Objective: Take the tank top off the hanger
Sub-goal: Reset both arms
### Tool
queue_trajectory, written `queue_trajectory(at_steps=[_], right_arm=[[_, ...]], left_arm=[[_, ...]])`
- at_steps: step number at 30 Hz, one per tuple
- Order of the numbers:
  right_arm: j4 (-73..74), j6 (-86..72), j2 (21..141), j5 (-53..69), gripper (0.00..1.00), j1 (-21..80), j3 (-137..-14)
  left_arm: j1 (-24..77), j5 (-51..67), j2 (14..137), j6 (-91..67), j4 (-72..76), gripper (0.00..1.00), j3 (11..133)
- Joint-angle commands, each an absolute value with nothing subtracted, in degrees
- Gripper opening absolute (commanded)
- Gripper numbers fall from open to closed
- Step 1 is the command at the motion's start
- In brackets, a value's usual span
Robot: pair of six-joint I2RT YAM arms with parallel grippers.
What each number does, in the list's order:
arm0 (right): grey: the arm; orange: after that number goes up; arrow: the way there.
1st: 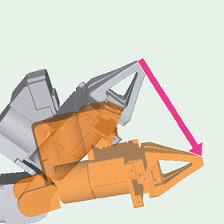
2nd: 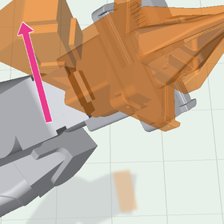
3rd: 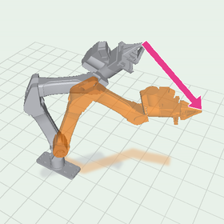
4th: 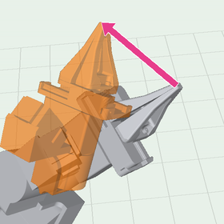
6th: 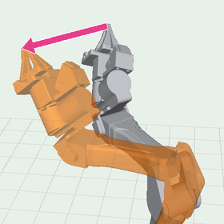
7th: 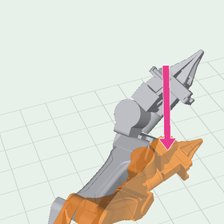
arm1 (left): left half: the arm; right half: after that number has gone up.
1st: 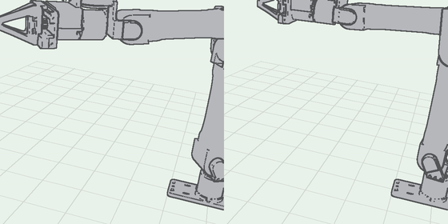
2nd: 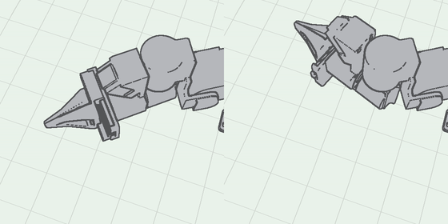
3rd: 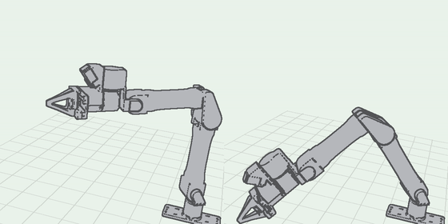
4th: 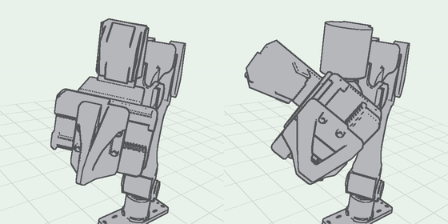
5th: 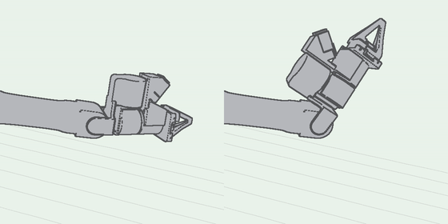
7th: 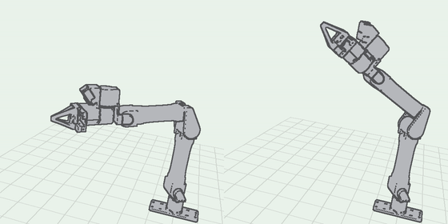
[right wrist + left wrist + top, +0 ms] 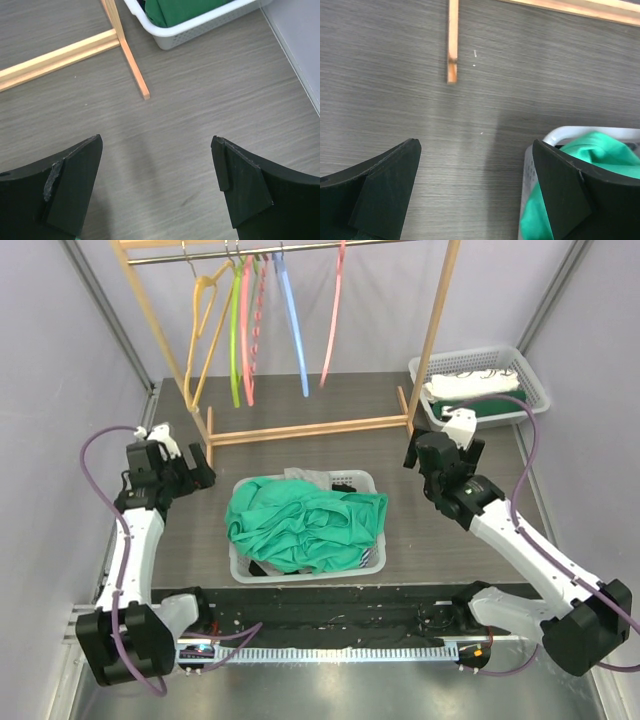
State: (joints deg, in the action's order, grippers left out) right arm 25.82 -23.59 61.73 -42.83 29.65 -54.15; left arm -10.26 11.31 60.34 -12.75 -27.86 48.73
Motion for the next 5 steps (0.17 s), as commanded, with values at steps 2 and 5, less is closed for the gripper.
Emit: queue_trajectory(at_steps=[2, 5], right_arm=[[11.4, -19.8, 60.7, -46.1, 1.00, 29.8, -48.4], [10.5, -19.6, 62.2, -46.5, 1.00, 30.0, -48.2]], left_arm=[[-10.0, 6.3, 58.2, -13.2, -19.4, 1.00, 45.6], [-9.7, 6.2, 55.6, -11.3, -16.5, 1.00, 43.0]])
